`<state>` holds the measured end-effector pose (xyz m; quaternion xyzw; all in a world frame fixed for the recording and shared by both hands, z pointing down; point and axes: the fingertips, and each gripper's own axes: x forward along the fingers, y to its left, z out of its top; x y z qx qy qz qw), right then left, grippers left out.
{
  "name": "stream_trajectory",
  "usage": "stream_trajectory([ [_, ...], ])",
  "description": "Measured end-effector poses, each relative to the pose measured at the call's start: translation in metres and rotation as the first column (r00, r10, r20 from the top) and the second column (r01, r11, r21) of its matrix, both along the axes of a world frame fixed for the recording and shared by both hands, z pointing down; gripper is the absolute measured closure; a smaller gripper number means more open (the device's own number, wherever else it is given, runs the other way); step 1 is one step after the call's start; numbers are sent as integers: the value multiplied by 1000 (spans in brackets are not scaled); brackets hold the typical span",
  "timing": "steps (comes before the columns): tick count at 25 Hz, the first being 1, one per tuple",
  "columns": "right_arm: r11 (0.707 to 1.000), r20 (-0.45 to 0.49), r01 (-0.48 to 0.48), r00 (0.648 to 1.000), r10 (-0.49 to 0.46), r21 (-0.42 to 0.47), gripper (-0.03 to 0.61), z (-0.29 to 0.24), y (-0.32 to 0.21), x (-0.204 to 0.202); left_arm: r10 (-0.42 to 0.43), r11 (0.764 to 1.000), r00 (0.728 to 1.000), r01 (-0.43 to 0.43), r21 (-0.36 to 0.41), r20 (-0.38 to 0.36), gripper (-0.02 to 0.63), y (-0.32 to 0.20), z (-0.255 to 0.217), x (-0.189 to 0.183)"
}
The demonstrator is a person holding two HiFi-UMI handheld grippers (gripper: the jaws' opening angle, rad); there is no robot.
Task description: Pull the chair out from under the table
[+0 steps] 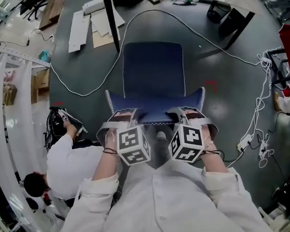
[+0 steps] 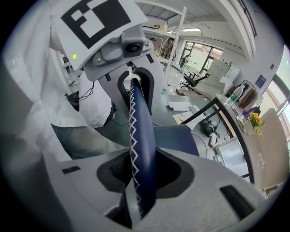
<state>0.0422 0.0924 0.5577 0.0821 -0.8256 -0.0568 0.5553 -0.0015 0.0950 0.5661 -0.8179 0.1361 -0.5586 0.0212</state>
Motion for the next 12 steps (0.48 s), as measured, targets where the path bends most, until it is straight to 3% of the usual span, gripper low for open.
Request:
stream_trajectory([
  [4,1000,2,31,1000,-31,1,479,1,31,7,-30,1000,999,30,4,10,491,31,1,6],
  [12,996,3,87,996,-87,-19,479,1,82,16,-64,996,998,66,-58,27,489,85,2,16],
])
